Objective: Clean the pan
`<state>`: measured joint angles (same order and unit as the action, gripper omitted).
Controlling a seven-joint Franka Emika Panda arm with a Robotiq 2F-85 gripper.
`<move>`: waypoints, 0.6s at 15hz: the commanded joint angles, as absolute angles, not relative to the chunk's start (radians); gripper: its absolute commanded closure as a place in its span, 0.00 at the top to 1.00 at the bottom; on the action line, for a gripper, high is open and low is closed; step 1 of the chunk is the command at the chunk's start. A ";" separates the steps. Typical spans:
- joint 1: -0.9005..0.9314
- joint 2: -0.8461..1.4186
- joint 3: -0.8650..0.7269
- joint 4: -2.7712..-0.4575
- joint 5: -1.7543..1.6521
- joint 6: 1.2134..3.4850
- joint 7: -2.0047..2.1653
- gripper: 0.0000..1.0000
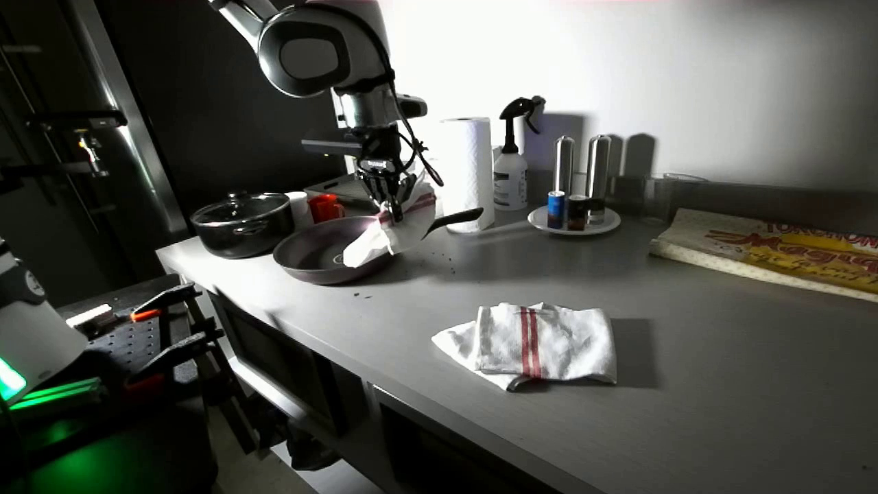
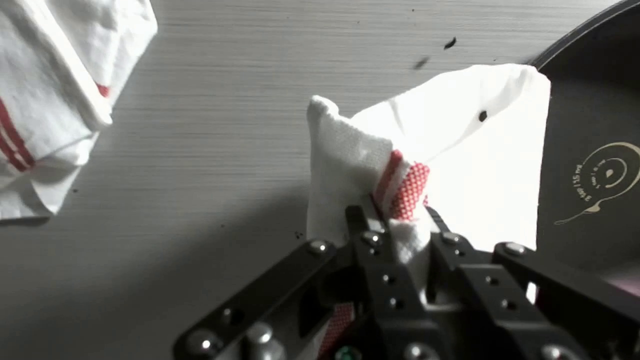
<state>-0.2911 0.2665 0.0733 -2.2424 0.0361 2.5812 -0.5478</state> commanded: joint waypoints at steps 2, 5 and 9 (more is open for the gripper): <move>-0.297 0.310 0.011 -2.129 0.108 2.441 -0.558 0.04; -0.296 0.356 -0.011 -2.071 0.116 2.389 -0.551 0.04; -0.289 0.439 -0.009 -1.995 0.104 2.343 -0.538 0.04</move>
